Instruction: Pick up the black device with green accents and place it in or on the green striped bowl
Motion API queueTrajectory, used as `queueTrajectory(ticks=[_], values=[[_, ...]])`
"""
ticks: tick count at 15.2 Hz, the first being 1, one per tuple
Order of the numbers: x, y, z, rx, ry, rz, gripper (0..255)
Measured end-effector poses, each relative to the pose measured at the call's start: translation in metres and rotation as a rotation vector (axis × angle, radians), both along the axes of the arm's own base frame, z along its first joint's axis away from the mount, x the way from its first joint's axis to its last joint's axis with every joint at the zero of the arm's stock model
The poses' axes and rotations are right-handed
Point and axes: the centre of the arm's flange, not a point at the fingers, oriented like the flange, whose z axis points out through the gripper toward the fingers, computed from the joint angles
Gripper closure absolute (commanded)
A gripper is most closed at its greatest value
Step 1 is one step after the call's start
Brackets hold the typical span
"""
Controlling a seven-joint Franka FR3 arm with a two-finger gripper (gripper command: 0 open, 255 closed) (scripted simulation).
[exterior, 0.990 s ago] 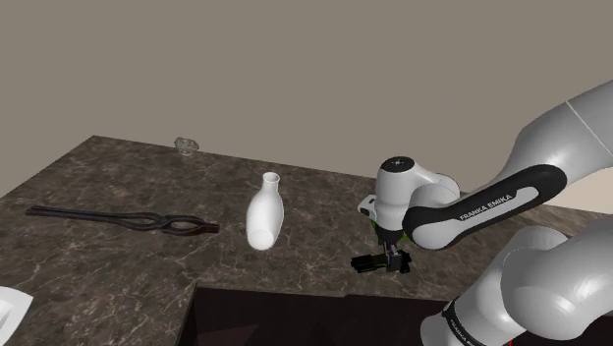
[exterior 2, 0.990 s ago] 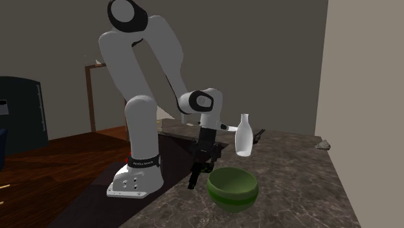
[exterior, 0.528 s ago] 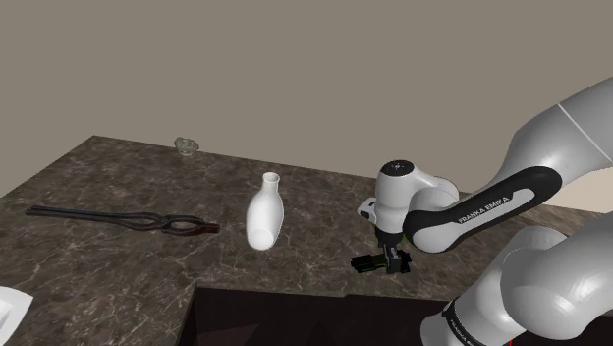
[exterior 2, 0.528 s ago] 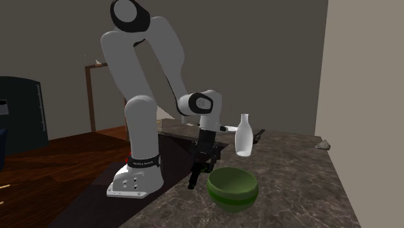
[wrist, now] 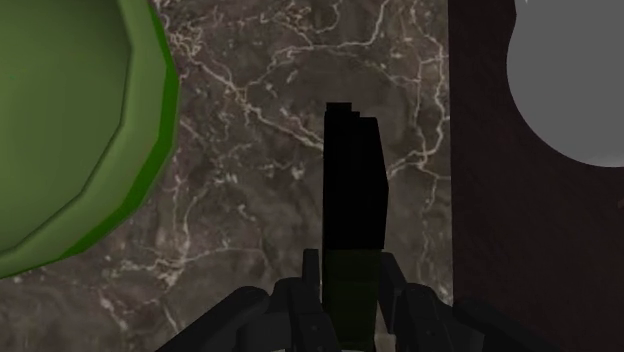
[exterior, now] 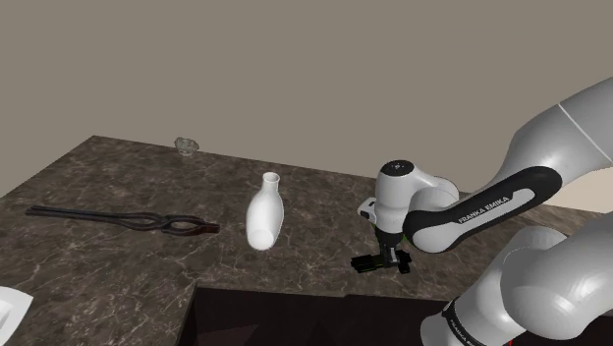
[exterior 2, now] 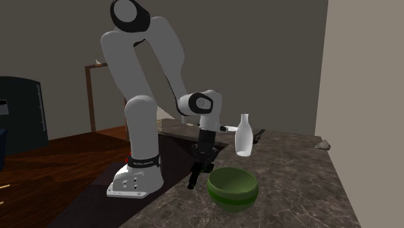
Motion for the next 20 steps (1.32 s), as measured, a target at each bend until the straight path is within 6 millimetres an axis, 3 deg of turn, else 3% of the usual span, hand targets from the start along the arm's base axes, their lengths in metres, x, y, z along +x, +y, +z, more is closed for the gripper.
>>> queueTrajectory(ticks=[5,20], values=[[-0.001,0.000,0.006,0.000,0.000,0.000,255],[-0.001,0.000,0.084,0.000,-0.001,0.000,255]])
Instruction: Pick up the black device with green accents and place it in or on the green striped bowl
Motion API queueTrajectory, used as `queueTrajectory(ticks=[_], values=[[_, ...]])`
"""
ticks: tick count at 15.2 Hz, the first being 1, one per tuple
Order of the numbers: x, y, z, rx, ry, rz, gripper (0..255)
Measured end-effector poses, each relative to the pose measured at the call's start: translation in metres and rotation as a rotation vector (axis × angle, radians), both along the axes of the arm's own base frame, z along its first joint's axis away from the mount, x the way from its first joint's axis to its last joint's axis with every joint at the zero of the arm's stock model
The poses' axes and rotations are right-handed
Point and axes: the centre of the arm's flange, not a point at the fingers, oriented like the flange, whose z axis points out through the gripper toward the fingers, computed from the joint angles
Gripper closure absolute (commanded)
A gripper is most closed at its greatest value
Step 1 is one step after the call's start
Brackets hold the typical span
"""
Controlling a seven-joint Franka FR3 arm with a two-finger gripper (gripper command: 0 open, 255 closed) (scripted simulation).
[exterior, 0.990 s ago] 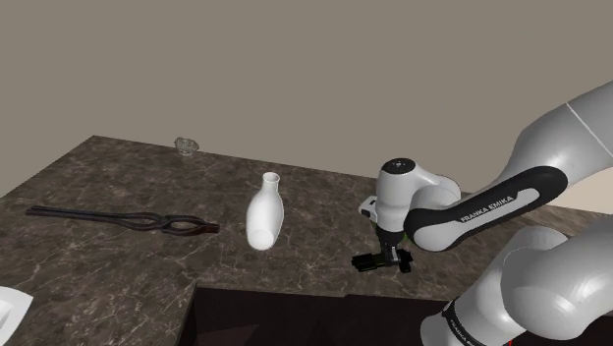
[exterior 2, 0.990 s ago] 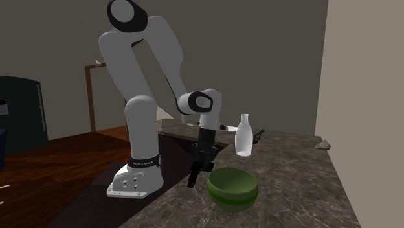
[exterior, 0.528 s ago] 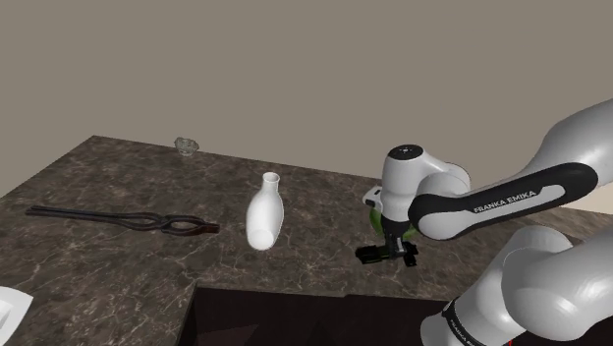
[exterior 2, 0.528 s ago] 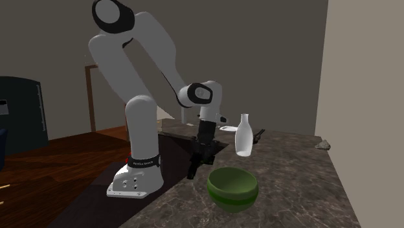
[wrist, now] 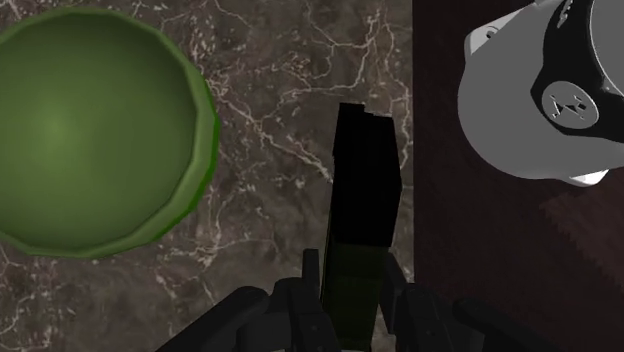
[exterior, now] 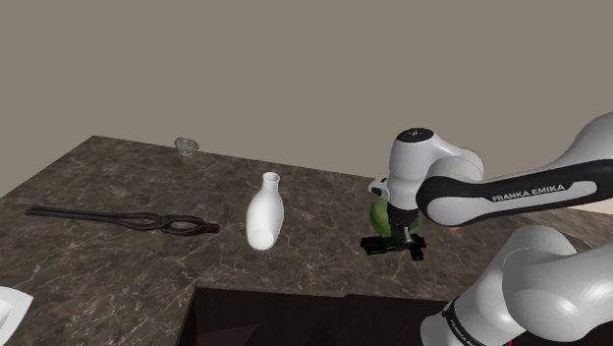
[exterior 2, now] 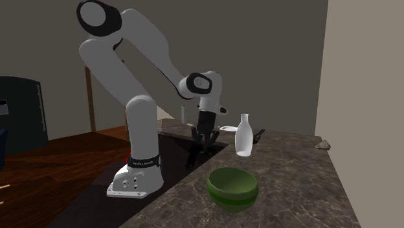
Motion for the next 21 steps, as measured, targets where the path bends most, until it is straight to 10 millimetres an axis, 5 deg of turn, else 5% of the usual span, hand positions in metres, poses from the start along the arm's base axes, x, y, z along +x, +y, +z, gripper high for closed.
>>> queueTrajectory(ticks=[16,21], values=[[0.001,0.000,0.084,0.000,0.001,0.000,255],[0.024,-0.042,0.091,0.001,0.001,-0.001,255]])
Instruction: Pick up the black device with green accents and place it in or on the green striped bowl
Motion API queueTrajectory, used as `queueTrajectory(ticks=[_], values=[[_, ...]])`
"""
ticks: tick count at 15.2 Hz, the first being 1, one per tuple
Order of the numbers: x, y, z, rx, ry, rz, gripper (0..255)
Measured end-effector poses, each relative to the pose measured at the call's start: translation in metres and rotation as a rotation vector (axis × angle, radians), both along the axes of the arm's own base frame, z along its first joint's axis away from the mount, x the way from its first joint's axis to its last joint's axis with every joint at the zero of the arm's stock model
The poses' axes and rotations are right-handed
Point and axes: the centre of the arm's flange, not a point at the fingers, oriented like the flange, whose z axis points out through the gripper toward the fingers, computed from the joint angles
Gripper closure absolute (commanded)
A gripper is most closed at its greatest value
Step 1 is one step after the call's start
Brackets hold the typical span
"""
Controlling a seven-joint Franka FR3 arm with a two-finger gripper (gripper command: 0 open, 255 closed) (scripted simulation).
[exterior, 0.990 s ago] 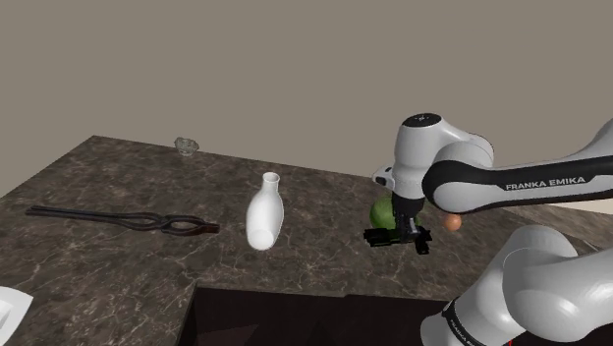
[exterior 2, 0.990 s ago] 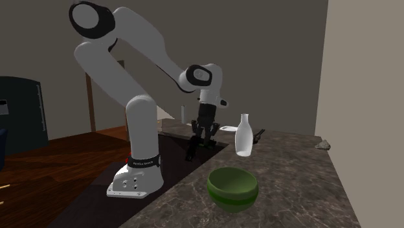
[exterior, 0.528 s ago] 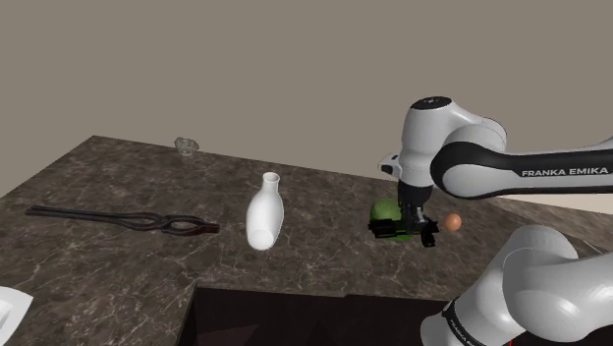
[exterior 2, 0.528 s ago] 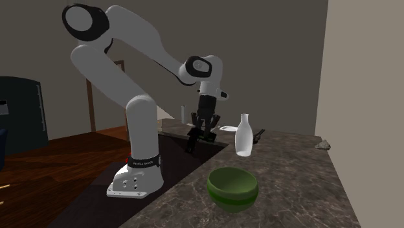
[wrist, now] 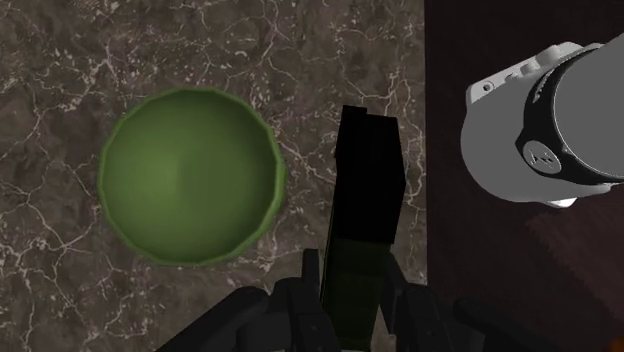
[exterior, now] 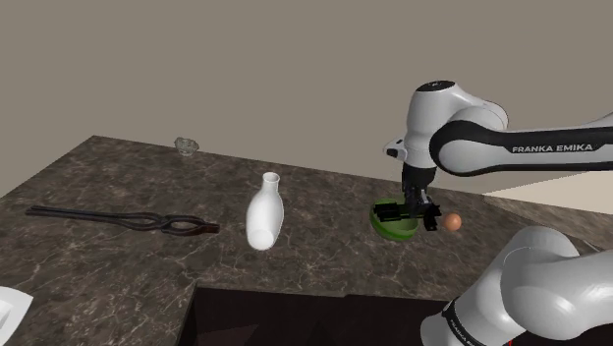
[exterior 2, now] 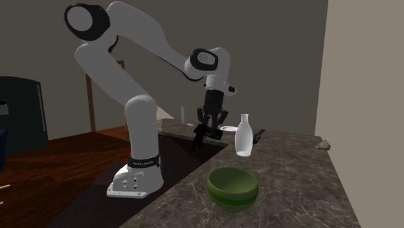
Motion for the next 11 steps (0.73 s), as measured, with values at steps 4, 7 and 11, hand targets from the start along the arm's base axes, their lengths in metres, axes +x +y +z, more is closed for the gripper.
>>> queueTrajectory(ticks=[4,7,11], values=[[0.024,-0.051,0.006,0.000,-0.001,0.000,255],[0.043,-0.085,0.007,0.000,-0.001,0.000,255],[0.063,-0.125,0.010,-0.001,0.000,0.000,255]])
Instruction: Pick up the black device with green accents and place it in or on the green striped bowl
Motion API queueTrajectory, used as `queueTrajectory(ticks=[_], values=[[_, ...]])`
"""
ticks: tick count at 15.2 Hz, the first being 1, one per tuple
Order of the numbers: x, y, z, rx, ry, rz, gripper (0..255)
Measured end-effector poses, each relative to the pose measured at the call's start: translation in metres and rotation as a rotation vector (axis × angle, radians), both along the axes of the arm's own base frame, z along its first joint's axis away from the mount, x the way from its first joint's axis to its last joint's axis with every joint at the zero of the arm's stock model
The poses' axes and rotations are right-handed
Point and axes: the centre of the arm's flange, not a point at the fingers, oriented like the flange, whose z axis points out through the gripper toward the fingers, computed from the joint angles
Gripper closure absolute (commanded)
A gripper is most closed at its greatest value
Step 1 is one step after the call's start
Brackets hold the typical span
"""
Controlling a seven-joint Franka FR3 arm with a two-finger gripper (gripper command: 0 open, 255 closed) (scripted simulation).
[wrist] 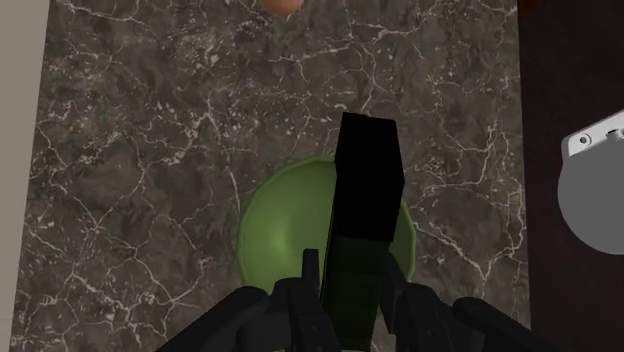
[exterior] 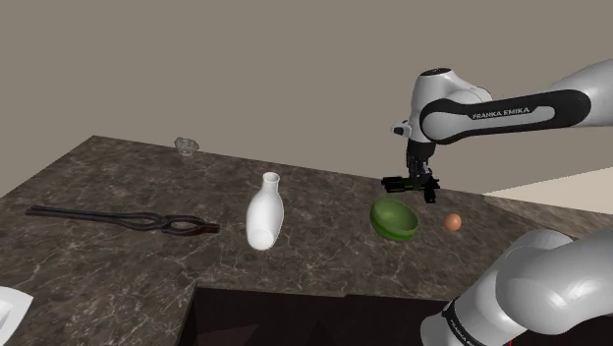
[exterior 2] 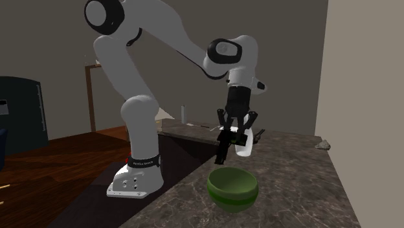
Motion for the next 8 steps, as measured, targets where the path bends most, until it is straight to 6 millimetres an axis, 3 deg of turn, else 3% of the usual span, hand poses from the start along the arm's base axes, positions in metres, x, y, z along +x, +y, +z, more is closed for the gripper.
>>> queueTrajectory(ticks=[8], values=[[0.003,-0.003,-0.040,0.000,0.001,0.001,255]])
